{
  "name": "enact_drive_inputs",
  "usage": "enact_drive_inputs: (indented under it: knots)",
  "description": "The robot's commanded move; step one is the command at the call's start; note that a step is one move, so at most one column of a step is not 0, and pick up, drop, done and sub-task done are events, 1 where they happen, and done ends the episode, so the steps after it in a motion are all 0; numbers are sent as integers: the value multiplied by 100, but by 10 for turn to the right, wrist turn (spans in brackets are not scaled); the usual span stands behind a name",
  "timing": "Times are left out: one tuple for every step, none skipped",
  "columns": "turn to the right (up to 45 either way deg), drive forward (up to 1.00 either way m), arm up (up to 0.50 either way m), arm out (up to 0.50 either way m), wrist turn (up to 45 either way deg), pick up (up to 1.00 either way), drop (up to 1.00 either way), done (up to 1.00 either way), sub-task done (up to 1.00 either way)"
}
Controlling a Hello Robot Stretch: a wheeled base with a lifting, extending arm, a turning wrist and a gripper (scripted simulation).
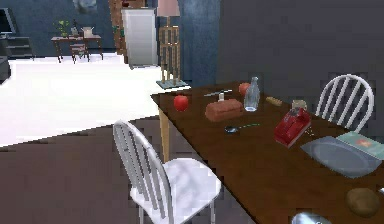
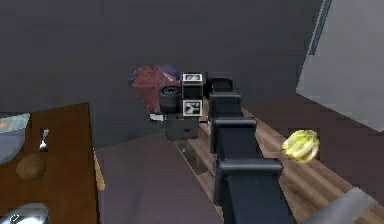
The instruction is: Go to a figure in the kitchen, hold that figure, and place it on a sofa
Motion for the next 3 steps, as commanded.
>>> enact_drive_inputs:
  knots:
    - [0,0,0,0,-450,0,0,0,0]
    - [0,0,0,0,-450,0,0,0,0]
    - [0,0,0,0,-300,0,0,0,0]
